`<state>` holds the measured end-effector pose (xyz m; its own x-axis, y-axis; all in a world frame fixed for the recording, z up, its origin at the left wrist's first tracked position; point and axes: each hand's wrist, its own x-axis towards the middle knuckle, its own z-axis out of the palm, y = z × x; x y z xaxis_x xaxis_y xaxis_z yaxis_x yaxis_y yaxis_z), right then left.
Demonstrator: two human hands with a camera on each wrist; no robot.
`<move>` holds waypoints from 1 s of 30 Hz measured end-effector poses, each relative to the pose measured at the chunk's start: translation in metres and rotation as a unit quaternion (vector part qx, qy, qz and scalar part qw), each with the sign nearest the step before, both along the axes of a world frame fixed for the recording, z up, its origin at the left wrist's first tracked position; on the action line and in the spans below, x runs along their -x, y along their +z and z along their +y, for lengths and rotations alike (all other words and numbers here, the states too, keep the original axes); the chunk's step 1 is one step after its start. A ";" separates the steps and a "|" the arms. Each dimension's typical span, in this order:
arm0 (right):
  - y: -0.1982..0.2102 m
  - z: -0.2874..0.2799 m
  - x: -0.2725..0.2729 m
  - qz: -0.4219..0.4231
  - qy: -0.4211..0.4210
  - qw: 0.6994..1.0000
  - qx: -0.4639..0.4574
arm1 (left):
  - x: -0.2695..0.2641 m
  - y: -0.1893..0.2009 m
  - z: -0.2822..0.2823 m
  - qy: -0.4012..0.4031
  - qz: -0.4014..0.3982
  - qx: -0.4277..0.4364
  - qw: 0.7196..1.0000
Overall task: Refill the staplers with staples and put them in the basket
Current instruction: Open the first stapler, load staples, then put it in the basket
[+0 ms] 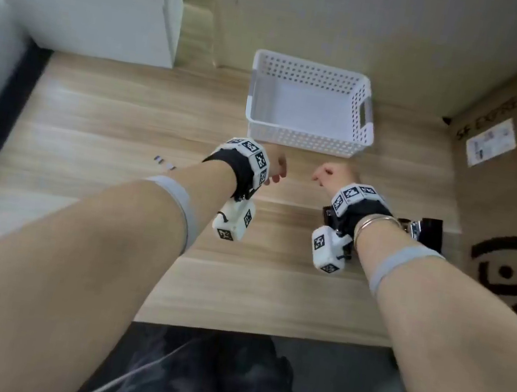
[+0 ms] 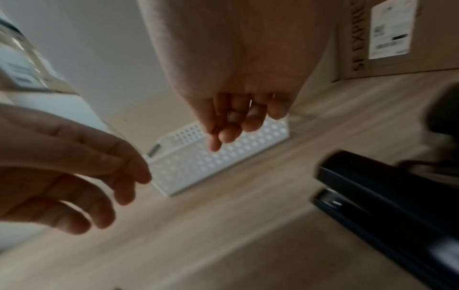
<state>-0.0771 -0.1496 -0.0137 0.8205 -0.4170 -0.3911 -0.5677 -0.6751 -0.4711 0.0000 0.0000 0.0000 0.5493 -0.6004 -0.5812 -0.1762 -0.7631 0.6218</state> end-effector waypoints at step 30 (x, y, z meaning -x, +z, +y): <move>0.005 0.052 -0.035 -0.012 0.199 0.978 -0.062 | -0.017 -0.062 0.029 -0.085 -0.142 -0.129 0.978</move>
<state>-0.0423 -0.0979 -0.0084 0.9177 -0.0133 -0.3970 -0.2593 -0.7772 -0.5734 0.0166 0.0286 -0.0621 0.6156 -0.5508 -0.5636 -0.4522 -0.8326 0.3198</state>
